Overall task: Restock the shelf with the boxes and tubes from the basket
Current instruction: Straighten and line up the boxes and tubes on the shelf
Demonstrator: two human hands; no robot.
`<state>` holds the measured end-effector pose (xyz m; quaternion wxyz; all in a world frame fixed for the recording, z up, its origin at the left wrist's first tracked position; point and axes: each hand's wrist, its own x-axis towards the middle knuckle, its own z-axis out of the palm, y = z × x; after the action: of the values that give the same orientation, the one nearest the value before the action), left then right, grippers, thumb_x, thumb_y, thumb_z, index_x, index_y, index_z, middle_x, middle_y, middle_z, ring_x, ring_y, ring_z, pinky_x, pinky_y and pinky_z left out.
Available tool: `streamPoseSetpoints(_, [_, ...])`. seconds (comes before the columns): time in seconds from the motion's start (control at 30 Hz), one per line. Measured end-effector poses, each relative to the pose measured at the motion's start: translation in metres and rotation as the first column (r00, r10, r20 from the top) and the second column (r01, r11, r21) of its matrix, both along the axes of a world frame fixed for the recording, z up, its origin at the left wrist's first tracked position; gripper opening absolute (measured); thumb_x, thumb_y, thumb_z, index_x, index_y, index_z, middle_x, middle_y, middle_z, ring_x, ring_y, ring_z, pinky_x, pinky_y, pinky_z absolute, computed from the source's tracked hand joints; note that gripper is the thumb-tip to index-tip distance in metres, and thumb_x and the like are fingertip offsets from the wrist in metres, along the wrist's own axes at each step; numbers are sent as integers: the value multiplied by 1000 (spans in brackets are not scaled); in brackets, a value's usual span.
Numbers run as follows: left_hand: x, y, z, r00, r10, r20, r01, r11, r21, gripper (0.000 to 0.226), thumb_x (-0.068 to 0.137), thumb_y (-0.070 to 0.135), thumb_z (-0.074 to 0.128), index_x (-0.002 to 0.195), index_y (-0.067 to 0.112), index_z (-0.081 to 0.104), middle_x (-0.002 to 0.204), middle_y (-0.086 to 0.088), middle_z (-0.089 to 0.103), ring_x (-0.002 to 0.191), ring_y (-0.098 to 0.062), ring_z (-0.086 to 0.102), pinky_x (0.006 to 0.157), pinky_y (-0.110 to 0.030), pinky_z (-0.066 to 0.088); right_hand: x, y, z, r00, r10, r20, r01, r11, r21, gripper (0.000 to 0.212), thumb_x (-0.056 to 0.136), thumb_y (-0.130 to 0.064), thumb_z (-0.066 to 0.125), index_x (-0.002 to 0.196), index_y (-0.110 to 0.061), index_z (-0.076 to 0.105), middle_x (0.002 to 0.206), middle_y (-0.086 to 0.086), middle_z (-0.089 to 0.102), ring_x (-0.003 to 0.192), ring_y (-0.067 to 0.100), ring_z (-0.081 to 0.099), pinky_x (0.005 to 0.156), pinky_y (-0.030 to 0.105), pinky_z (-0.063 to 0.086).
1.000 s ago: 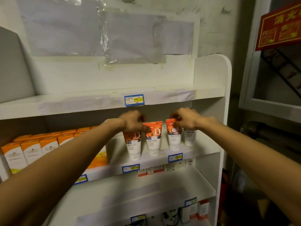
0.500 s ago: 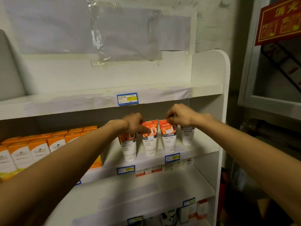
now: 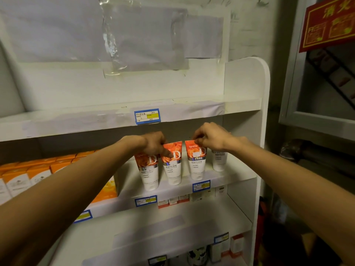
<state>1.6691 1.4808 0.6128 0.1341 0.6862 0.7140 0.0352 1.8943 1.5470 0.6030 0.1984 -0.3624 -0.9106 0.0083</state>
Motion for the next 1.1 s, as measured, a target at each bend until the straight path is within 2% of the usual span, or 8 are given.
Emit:
streamPoseSetpoints(0.3, [2, 3, -1, 1000, 0, -27, -1, 1000, -16, 45, 91, 44, 67, 125, 15, 63, 113, -4, 72, 98, -21, 71, 95, -41, 55, 0, 8, -13, 998, 23, -62, -25, 999, -23, 25, 95, -25, 60, 117, -19, 71, 114, 0, 73, 101, 16, 68, 90, 41, 57])
streamPoseSetpoints(0.43, [4, 1, 0, 999, -15, -39, 14, 1000, -17, 46, 90, 46, 68, 124, 16, 63, 113, -3, 71, 97, -21, 70, 92, -38, 56, 4, 8, -17, 994, 3, -108, -11, 997, -71, 43, 94, -38, 61, 133, -20, 60, 131, 1, 65, 115, 19, 63, 98, 44, 52])
streamPoseSetpoints(0.5, [5, 0, 1, 999, -30, -32, 30, 1000, 7, 51, 86, 52, 69, 123, 18, 64, 111, -1, 72, 95, -19, 71, 92, -40, 57, 12, 9, -19, 981, -35, -190, 31, 999, -24, 49, 93, -45, 60, 136, -21, 57, 136, 2, 60, 121, 21, 58, 102, 48, 47])
streamPoseSetpoints(0.63, [13, 0, 3, 997, -68, -25, 71, 990, 119, 49, 85, 58, 68, 117, 20, 66, 106, 2, 73, 91, -15, 71, 88, -38, 58, 37, 19, -33, 917, -192, -349, 215, 976, 27, 49, 95, -36, 56, 140, -19, 50, 140, 9, 51, 130, 29, 45, 107, 48, 40])
streamPoseSetpoints(0.7, [20, 4, 2, 996, -88, -36, 93, 980, 178, 48, 86, 56, 67, 118, 21, 65, 108, 2, 72, 91, -15, 70, 86, -37, 59, 47, 27, -44, 829, -288, -480, 266, 957, -115, 62, 92, -33, 63, 147, -16, 38, 147, 10, 42, 135, 30, 41, 110, 47, 40])
streamPoseSetpoints(0.83, [37, 15, 0, 992, -114, -54, 124, 962, 243, 53, 85, 59, 66, 123, 23, 63, 112, 1, 71, 92, -17, 69, 83, -38, 60, 58, 34, -68, 613, -492, -618, 126, 834, -538, 106, 77, -31, 82, 155, -18, 12, 155, 14, 33, 139, 35, 40, 112, 49, 38])
streamPoseSetpoints(0.97, [51, 23, -3, 991, -110, -77, 126, 963, 240, 55, 85, 58, 67, 125, 22, 61, 110, -1, 71, 92, -19, 69, 84, -41, 59, 55, 32, -95, 627, -554, -548, 92, 751, -654, 112, 76, -24, 85, 156, -13, 7, 143, 17, 50, 127, 34, 54, 107, 48, 43])
streamPoseSetpoints(1.1, [54, 25, -9, 988, -127, -84, 143, 966, 216, 47, 88, 49, 68, 124, 21, 63, 111, -1, 71, 92, -19, 69, 84, -39, 58, 43, 34, -114, 617, -551, -562, 64, 747, -662, 93, 78, -21, 83, 150, -11, 24, 131, 13, 61, 116, 30, 62, 97, 44, 48])
